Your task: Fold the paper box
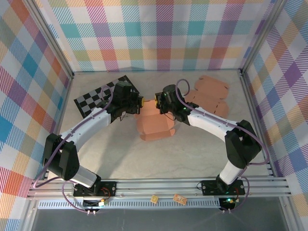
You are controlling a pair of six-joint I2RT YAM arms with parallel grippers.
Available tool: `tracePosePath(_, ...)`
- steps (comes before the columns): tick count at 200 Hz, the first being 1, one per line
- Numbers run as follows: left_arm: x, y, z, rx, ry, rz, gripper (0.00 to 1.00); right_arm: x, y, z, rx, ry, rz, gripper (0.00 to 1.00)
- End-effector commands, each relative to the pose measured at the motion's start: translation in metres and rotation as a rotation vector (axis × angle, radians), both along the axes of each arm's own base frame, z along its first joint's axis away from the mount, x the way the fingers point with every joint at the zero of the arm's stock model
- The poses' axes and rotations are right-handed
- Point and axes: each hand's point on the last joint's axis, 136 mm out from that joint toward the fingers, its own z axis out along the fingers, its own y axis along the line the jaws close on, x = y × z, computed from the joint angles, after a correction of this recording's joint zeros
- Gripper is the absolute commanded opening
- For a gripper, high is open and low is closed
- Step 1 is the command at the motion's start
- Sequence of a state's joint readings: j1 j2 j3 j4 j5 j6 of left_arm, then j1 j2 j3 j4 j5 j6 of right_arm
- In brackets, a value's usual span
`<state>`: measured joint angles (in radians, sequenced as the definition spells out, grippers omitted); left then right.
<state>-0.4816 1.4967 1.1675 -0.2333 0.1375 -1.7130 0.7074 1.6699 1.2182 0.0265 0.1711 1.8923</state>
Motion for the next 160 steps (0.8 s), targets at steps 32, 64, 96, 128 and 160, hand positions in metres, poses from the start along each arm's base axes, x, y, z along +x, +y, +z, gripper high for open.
tracePosePath(32, -0.004, -0.006, -0.005, -0.001, 0.017, -0.014, 0.0, -0.002, 0.007, 0.014, -0.02, -0.009, 0.035, 0.21)
tracePosePath(64, -0.003, -0.008, -0.004, -0.004, 0.012, -0.016, 0.0, -0.003, 0.004, 0.006, -0.035, 0.014, 0.031, 0.16)
tracePosePath(96, -0.001, -0.01, -0.002, -0.013, 0.003, -0.023, 0.0, -0.002, 0.005, 0.003, -0.045, 0.022, 0.033, 0.08)
tracePosePath(128, 0.006, -0.009, 0.021, -0.002, -0.07, -0.077, 0.41, -0.001, -0.005, 0.018, -0.086, 0.036, 0.03, 0.0)
tracePosePath(160, 0.015, 0.04, 0.03, 0.133, -0.09, -0.152, 0.51, -0.01, -0.021, 0.035, -0.079, 0.142, 0.007, 0.0)
